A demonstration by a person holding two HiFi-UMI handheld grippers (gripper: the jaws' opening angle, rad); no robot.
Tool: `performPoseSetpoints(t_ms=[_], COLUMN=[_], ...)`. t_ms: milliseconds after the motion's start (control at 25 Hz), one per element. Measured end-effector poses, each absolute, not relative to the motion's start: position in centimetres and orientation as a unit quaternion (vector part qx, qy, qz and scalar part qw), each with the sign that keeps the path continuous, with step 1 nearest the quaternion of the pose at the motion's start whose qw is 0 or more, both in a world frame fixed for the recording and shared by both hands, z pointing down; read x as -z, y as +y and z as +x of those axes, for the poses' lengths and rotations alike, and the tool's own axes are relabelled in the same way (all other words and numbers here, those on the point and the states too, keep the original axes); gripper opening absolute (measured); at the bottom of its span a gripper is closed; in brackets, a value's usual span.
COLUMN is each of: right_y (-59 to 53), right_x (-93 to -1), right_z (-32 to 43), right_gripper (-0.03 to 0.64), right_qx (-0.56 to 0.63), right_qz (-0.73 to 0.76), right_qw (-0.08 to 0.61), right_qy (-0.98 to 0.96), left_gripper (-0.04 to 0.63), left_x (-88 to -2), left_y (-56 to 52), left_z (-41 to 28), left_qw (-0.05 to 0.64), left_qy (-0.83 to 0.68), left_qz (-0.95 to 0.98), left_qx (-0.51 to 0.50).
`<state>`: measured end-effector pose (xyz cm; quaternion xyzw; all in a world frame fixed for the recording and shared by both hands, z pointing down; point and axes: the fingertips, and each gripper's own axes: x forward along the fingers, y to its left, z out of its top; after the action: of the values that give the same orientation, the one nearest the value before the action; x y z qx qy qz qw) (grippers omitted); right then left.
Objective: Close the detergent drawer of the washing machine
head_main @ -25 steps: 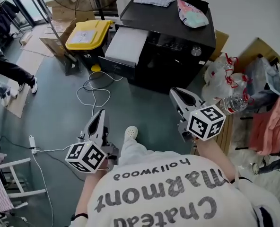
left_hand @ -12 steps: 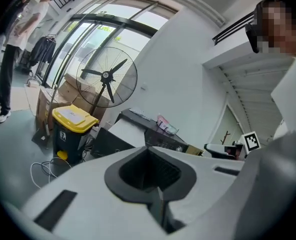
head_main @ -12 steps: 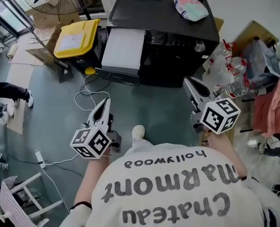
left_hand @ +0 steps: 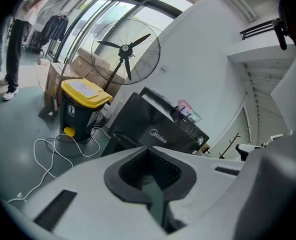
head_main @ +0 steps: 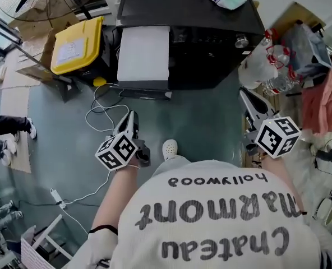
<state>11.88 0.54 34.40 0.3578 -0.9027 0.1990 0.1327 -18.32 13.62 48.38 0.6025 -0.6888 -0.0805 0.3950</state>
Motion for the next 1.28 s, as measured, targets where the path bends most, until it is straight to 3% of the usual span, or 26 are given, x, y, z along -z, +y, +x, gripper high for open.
performPoseSetpoints(t_ms=[120, 200, 240, 720, 1280], right_y=[0.0, -0.2, -0.3, 0.0, 0.1], right_x=[-34.8, -34.9, -34.9, -35.4, -34.2], right_z=[12.4, 12.6, 12.7, 13.0, 14.5], right_gripper=[0.034, 0.034, 0.034, 0.034, 0.034], right_qx=[-0.209, -0.208, -0.206, -0.193, -0.182], right_qz=[0.385, 0.396, 0.401, 0.428, 0.457], right_qw=[0.139, 0.144, 0.148, 0.169, 0.163], right_qy=[-0.888, -0.883, -0.880, -0.867, -0.855], left_gripper=[0.015, 0.121, 0.129, 0.129, 0.112], left_x=[-50.1, -50.6, -50.9, -55.0, -55.6], left_y=[12.4, 11.3, 10.9, 8.3, 6.8], left_z=[-18.5, -18.6, -18.6, -20.1, -20.4], left_qw=[0.430, 0.446, 0.454, 0.510, 0.519], left_qy=[-0.664, -0.646, -0.639, -0.621, -0.598], left_qz=[0.603, 0.605, 0.604, 0.572, 0.577], left_qx=[0.106, 0.134, 0.144, 0.165, 0.201])
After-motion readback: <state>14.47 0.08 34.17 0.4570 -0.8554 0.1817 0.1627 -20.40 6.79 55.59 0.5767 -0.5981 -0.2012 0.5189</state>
